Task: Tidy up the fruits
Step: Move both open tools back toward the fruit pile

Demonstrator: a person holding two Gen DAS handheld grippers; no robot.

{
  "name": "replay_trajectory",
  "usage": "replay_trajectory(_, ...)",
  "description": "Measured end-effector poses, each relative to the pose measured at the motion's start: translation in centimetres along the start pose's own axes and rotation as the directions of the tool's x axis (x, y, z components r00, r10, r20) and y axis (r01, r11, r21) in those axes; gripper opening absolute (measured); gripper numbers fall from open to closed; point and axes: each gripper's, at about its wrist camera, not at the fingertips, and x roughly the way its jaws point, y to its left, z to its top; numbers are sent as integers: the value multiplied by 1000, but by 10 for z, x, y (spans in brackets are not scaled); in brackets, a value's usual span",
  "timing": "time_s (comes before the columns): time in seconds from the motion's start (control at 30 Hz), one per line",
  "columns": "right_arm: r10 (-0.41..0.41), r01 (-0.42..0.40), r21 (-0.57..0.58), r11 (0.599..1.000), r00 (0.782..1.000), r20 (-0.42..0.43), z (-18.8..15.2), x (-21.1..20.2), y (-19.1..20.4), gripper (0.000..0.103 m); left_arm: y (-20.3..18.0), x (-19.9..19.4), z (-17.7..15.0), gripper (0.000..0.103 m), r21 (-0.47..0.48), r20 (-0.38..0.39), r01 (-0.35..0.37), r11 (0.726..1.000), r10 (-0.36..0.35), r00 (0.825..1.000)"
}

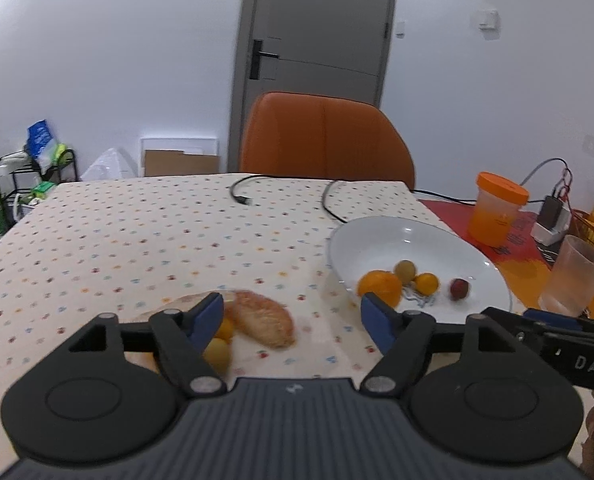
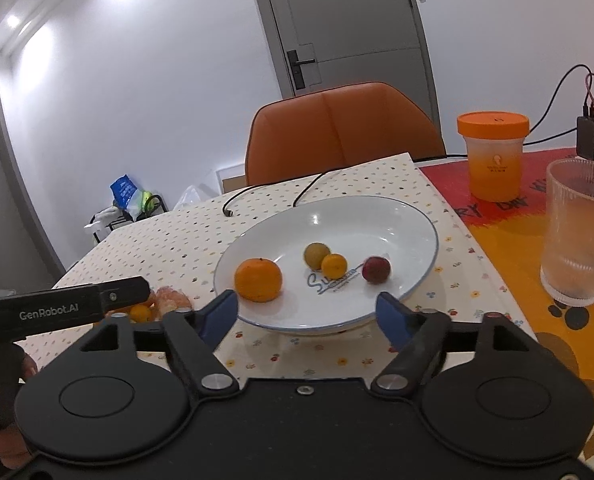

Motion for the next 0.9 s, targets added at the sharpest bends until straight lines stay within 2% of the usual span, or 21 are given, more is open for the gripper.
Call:
replay_trajectory(0.1,-2,2,-4,1000,1000,-2,1,0,6,89,9,-4,-2,78,-12,-1,-18,1000,18,1000)
replay_trajectory(0.2,4,-4,-5,1000,1000,-1,1,1,11,93,17,-9,-6,78,-23,0,-31,999,31,1000)
replay_trajectory(0.4,24,-24,-26,999,1000,-10,-2,3,25,93,32,-18,-14,78,-31,-10,-40,999,40,999)
replay_trajectory(0.9,76,-78,-57,995,997,-32,-7,8,54,93,67,-46,-28,78,-72,3,-123,990,124,992)
